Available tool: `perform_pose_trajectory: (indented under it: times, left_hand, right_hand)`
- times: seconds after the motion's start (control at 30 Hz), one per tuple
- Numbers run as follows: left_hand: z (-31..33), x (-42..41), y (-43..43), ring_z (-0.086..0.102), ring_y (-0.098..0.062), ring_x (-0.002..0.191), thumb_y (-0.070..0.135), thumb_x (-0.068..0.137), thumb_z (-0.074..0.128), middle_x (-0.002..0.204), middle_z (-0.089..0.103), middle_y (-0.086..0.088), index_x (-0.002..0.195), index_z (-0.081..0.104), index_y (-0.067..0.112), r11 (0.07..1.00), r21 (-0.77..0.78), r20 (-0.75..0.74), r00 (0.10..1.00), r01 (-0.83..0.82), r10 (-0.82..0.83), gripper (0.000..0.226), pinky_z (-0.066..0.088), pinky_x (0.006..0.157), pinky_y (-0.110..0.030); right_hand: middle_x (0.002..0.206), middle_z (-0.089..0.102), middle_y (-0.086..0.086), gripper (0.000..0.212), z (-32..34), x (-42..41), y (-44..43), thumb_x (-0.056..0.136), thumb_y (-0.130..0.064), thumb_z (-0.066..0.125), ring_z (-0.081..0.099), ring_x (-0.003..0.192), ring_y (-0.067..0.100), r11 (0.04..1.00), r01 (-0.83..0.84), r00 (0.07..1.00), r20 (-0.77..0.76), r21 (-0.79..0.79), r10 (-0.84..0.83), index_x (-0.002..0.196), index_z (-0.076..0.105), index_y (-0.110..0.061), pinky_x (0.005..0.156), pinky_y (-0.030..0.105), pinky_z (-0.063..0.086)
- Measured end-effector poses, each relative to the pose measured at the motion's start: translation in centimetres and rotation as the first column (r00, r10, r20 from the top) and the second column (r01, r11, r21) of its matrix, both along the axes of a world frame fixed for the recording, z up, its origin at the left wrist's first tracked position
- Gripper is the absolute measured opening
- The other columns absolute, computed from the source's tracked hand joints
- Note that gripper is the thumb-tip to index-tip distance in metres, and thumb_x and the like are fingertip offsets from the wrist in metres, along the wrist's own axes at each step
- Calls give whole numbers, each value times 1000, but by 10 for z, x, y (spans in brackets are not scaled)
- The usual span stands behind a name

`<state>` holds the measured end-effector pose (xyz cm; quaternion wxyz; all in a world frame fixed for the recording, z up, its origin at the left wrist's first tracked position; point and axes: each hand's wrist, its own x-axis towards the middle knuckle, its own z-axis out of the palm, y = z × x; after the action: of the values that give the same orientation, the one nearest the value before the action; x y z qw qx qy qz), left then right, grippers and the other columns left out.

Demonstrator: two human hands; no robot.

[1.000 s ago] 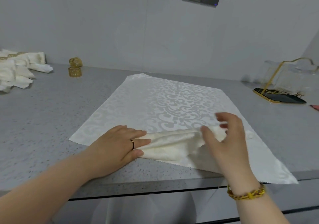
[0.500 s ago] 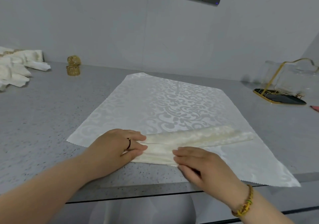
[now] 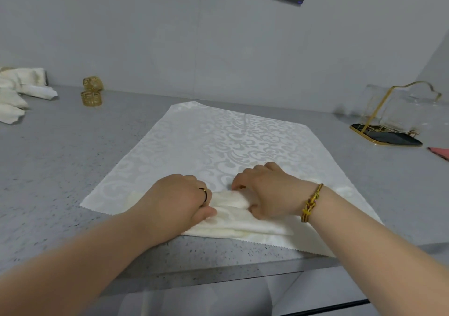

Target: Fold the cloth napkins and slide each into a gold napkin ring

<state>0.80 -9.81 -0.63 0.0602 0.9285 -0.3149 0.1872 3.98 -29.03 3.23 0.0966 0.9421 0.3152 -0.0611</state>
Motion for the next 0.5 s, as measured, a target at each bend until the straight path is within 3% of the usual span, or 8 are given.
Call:
perform_pose_trajectory:
  times: [0.07,0.13,0.2,0.27,0.33,0.4,0.5]
  left_hand:
    - [-7,3,-2,56,0,54,48,73,41,62,56,19,65,62,32,999,-19,22,999,32,-32,28,14,47,-3]
    - [-16,3,-3,54,4,61,45,74,36,69,57,23,81,70,37,997,-49,5,998,60,-59,35,24,46,-1]
    - [-26,5,-2,47,4,74,41,75,35,79,61,21,90,72,38,994,-65,20,996,85,-84,40,37,51,-6]
    - [-28,4,-3,48,2,85,39,76,35,92,66,19,91,71,40,993,-66,9,995,99,-99,40,44,58,-8]
    - [-26,3,-4,61,2,88,38,76,34,100,68,20,92,71,42,993,-50,-6,994,110,-111,40,49,62,-11]
    - [-25,4,-5,66,4,83,37,77,33,99,67,23,94,70,43,993,-24,-34,993,115,-116,41,51,62,-12]
    - [-24,4,-5,67,3,82,36,78,34,100,68,22,96,69,42,990,-39,-81,987,134,-137,40,53,62,-13]
  right_hand:
    - [117,50,-2,45,-11,-3,-9,80,-20,57,43,112,21,999,22,980,196,31,-27,124,46,-20,95,32,24]
    - [92,59,6,42,-24,-4,-18,58,-16,73,56,88,29,981,80,875,459,176,-154,97,60,-10,77,37,38]
    - [63,52,4,45,-29,-7,-24,37,-17,83,52,56,26,914,204,773,515,352,-371,70,54,-10,51,27,35]
    - [55,38,-2,46,-27,-11,-30,52,-24,80,46,49,23,787,391,720,374,477,-585,69,38,-12,46,21,24]
    - [57,39,-4,30,-28,-13,-39,78,-34,59,46,55,19,617,606,625,179,502,-760,73,39,-12,46,24,25]
    - [57,43,-3,37,-28,-17,-44,85,-44,49,41,54,15,548,654,601,81,522,-795,65,43,-12,46,23,25]
    - [57,43,-3,47,-25,-19,-37,85,-53,47,41,54,13,440,620,634,-84,649,-769,59,39,-15,47,25,26]
